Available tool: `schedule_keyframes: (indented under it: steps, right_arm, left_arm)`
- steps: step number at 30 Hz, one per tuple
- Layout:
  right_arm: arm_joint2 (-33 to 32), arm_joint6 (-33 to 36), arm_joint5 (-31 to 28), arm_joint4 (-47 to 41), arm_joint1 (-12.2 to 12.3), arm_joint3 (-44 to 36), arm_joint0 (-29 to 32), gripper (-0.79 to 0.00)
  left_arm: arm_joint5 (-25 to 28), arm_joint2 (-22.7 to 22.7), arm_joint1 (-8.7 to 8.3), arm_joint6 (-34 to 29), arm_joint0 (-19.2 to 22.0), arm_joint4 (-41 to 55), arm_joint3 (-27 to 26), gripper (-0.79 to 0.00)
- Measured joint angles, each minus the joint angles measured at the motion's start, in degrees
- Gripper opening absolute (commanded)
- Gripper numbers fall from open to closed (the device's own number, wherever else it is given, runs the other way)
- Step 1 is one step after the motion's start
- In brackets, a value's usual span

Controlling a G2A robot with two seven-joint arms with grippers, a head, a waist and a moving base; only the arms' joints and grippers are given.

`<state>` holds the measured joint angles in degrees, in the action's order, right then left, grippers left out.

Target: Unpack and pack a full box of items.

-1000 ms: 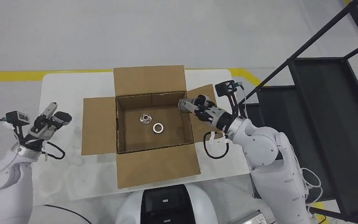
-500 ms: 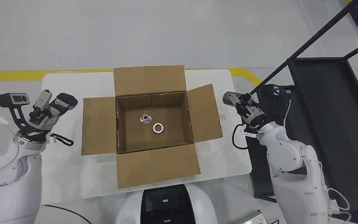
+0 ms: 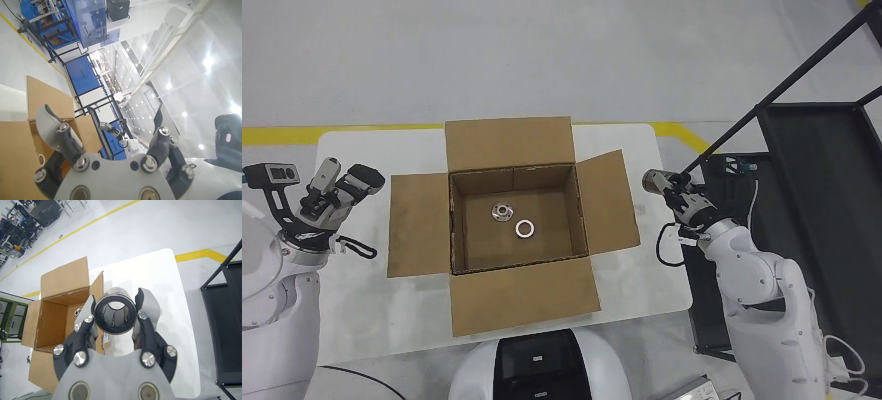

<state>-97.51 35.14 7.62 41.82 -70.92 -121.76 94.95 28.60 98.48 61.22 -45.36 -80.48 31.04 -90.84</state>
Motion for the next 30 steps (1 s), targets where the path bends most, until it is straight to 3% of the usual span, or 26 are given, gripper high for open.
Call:
schedule_keyframes:
  steps: [4,9,18,30]
  right_arm:
    - [-0.42,-0.76,-0.14,1.91,0.14,1.38,-0.32,-0.785]
    - [-0.78,-0.92,1.08,10.6,0.65,8.59,-3.76,-0.785]
    - [5.6,1.43,-0.05,18.46,0.76,18.91,-10.28,-0.785]
    - [5.95,1.47,0.17,18.15,0.7,19.25,-10.57,-0.785]
  left_arm:
    - [0.0,0.0,0.0,0.0,0.0,0.0,0.0,0.0]
    - [0.0,0.0,0.0,0.0,0.0,0.0,0.0,0.0]
    - [0.0,0.0,0.0,0.0,0.0,0.0,0.0,0.0]
    - [0.0,0.0,0.0,0.0,0.0,0.0,0.0,0.0]
